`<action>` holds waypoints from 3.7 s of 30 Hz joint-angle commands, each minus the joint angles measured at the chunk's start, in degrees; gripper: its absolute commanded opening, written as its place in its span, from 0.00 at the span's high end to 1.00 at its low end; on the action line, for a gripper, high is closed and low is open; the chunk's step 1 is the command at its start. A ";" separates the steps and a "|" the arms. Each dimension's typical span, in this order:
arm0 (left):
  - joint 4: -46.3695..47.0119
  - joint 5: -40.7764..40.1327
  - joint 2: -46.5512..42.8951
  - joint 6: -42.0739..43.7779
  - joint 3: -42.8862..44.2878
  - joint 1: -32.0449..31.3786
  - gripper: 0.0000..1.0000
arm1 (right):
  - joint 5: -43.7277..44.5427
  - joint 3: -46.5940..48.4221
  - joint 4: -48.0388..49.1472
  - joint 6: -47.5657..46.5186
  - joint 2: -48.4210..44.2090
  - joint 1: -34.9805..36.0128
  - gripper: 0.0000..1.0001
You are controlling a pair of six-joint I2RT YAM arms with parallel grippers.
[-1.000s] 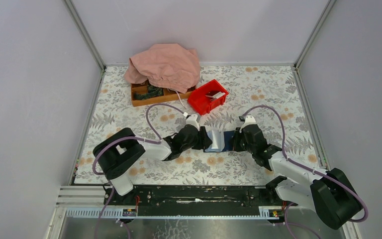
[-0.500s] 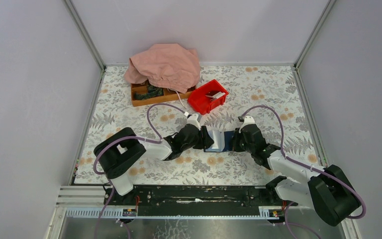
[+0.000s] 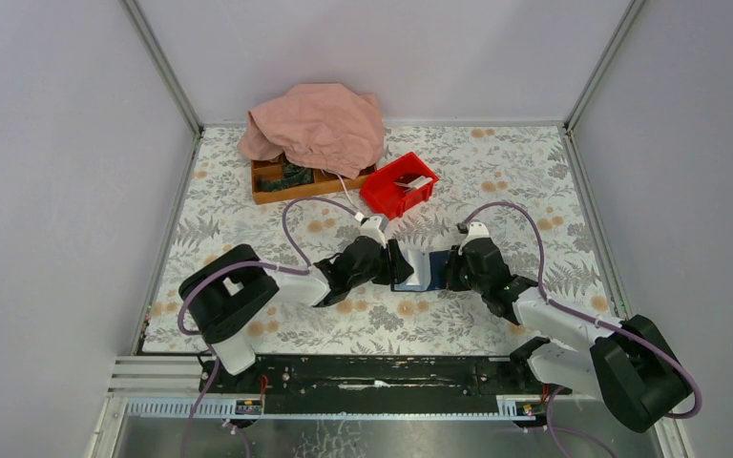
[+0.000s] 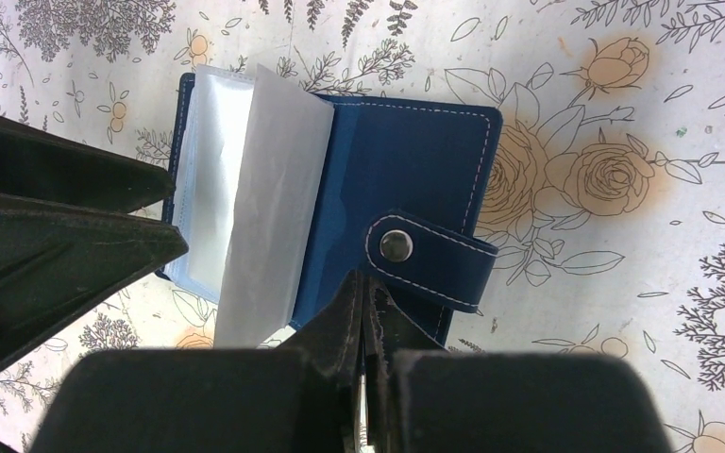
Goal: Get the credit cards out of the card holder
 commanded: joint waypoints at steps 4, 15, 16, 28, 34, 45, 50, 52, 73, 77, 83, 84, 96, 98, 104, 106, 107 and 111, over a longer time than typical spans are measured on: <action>4.12 0.95 2.49 -0.98 1.66 -0.20 0.44 | 1.07 2.47 1.39 -0.41 0.09 -0.14 0.99; 3.83 0.66 2.74 -0.74 1.67 -0.20 0.44 | 1.18 2.40 1.43 -0.32 0.24 -0.15 0.99; 3.89 0.75 2.61 -0.74 1.72 -0.20 0.44 | 1.18 2.40 1.39 -0.25 0.28 -0.15 0.99; 10.46 6.08 5.84 -4.17 1.92 -0.19 0.44 | 1.16 2.49 1.30 -0.15 1.41 -0.15 0.99; 10.87 6.14 5.93 -4.25 2.97 -0.20 0.44 | 0.48 2.72 1.19 0.11 3.03 -0.15 0.99; 11.25 7.33 8.47 -4.56 6.67 -0.19 0.44 | 0.01 3.06 1.11 0.37 4.37 -0.15 0.99; 9.43 5.41 6.05 -3.29 5.74 -0.12 0.44 | 0.15 3.10 1.25 0.37 4.56 -0.11 0.99; 8.42 4.03 4.60 -2.53 4.89 -0.10 0.44 | 0.09 3.28 1.40 0.39 4.93 -0.14 0.99; 5.26 1.88 2.80 -2.14 2.76 0.33 0.44 | 0.12 3.63 1.45 0.37 5.68 -0.15 0.99; 4.87 1.65 3.13 -2.23 2.66 0.33 0.44 | 0.26 3.54 1.43 0.36 5.67 -0.14 0.99; 4.34 1.11 3.28 -2.23 2.50 0.33 0.44 | 0.29 3.65 1.53 0.29 5.86 -0.15 0.99; 4.30 1.06 3.39 -2.19 2.56 0.33 0.44 | 0.30 3.63 1.53 0.29 5.86 -0.13 0.99; 3.06 1.09 5.02 -2.40 3.45 0.29 0.44 | 0.78 3.44 1.55 0.35 5.52 -0.12 0.99; 3.07 1.24 5.26 -2.49 3.49 0.33 0.44 | 0.75 3.46 1.51 0.38 5.51 -0.15 0.99; 3.47 1.64 5.80 -2.76 3.48 0.32 0.44 | 0.74 3.36 1.47 0.37 5.47 -0.14 0.99; 3.54 1.91 5.98 -2.76 3.58 0.33 0.44 | 0.74 3.41 1.52 0.38 5.51 -0.15 0.99; 3.55 2.02 6.16 -2.76 3.77 0.33 0.44 | 0.69 3.39 1.54 0.38 5.51 -0.15 0.99; 4.00 2.95 6.84 -2.97 4.22 0.33 0.44 | 0.65 3.45 1.51 0.40 5.68 -0.11 0.99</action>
